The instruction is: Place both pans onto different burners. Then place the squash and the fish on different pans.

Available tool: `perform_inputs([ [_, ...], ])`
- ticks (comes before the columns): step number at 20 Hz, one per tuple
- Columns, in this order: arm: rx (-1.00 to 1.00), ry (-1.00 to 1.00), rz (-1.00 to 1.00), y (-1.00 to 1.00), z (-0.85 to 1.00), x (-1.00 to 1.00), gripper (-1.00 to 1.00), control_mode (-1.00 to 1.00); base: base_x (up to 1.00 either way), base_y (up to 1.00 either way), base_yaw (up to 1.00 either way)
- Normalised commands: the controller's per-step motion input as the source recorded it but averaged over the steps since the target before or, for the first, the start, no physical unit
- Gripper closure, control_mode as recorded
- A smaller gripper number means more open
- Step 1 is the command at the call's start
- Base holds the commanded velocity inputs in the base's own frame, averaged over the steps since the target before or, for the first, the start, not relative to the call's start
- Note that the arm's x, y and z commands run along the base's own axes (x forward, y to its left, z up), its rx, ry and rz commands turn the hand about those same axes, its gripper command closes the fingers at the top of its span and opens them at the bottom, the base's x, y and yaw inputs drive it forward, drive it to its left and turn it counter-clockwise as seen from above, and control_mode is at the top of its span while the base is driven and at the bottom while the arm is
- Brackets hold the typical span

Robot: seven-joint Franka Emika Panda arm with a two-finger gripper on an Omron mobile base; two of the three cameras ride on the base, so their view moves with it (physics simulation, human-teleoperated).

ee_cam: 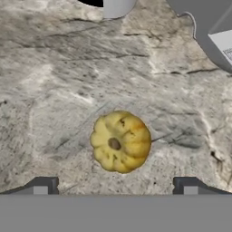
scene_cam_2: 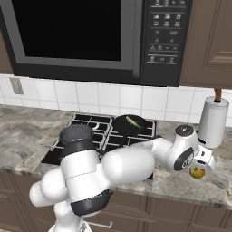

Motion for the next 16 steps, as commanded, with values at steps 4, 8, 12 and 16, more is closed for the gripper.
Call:
perform_inputs([
  [4, 0.0, 0.0, 0.0, -0.06, -0.25, 0.19, -1.0, -1.0, 0.0, 0.0, 0.0],
  [8, 0.0, 0.0, 0.0, -0.12, -0.25, 0.11, -1.0, -1.0, 0.0, 0.0, 0.0],
  [12, 0.0, 0.0, 0.0, -0.22, -0.16, 0.13, -1.0, -1.0, 0.0, 0.0, 0.0],
  [16, 0.0, 0.0, 0.0, -0.26, -0.08, 0.27, -1.0, -1.0, 0.0, 0.0, 0.0],
])
